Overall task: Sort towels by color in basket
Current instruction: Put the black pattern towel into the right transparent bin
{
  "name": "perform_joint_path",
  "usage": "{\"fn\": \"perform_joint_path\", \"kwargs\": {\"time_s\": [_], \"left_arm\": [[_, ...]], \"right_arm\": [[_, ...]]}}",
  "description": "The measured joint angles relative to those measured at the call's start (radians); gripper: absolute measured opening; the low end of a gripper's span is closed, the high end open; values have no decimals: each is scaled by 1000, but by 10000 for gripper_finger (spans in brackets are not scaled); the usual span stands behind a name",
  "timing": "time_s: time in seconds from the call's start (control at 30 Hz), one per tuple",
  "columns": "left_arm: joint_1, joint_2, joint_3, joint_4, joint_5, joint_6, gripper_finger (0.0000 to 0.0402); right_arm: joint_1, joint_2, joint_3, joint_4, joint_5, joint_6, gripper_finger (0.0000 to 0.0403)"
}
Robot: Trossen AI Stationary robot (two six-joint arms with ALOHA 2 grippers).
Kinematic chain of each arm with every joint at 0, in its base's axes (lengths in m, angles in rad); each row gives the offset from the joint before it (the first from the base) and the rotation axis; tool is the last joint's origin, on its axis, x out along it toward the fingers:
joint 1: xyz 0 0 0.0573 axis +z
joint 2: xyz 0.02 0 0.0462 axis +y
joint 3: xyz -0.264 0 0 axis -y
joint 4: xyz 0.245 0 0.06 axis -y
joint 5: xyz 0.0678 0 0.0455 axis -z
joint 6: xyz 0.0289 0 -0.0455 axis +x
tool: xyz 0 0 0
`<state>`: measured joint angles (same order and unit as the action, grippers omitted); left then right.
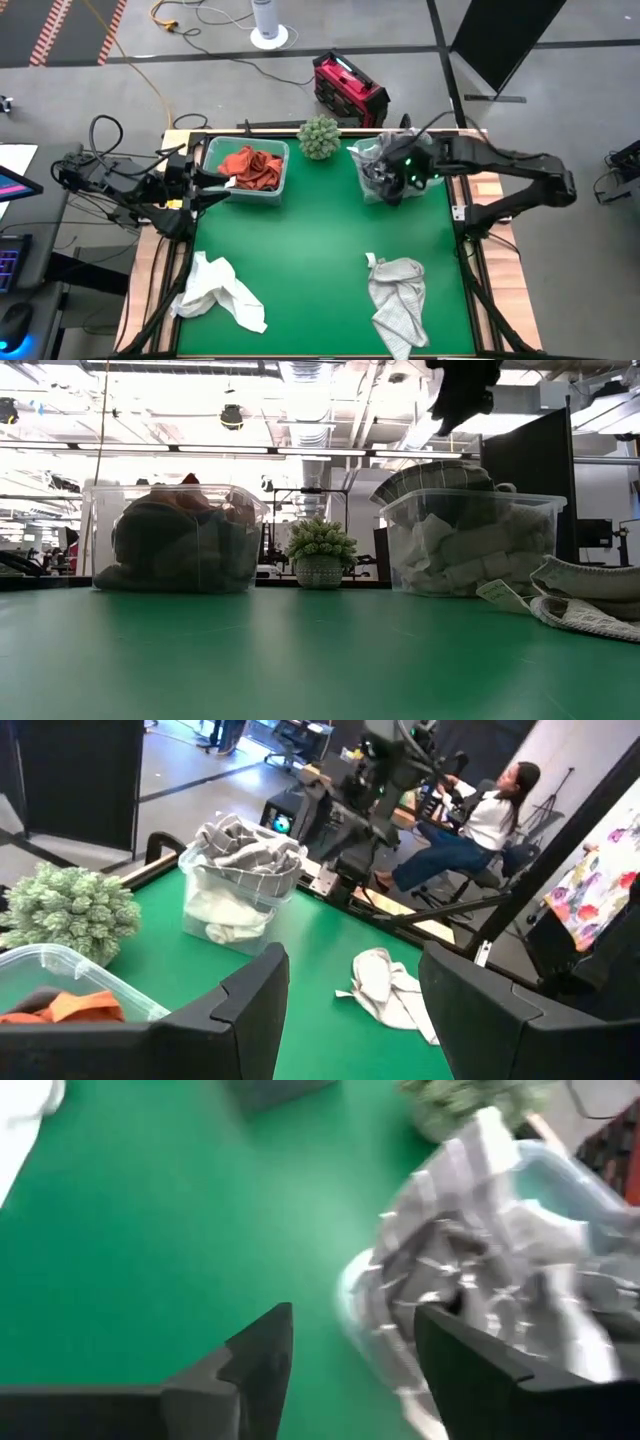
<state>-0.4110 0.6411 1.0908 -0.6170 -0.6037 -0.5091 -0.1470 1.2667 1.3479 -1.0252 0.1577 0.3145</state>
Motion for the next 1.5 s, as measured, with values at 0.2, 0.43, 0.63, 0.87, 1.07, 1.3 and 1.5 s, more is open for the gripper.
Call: {"fn": "perform_joint_path", "kwargs": {"time_s": [0.2, 0.43, 0.63, 0.87, 1.07, 1.3, 1.5], "left_arm": [[0, 0, 0, 0, 0, 0, 212], [0, 0, 0, 0, 34, 0, 212], [0, 0, 0, -2, 37, -8, 212], [0, 0, 0, -4, 42, -48, 212], [0, 0, 0, -4, 42, -64, 212], [0, 0, 0, -4, 42, -79, 212], [0, 0, 0, -4, 39, -80, 212]], "right_arm": [[9, 107, -1, -24, 18, -34, 191], [-40, 194, -1, -21, 27, -100, 151], [-110, 227, -1, -14, -101, -120, 22], [-296, 181, -1, -41, -127, 140, 17], [-461, 157, -89, 13, -280, 240, 17], [-544, 161, -391, 447, -559, 329, 17], [-579, 159, -574, 644, -605, 388, 22]]}}
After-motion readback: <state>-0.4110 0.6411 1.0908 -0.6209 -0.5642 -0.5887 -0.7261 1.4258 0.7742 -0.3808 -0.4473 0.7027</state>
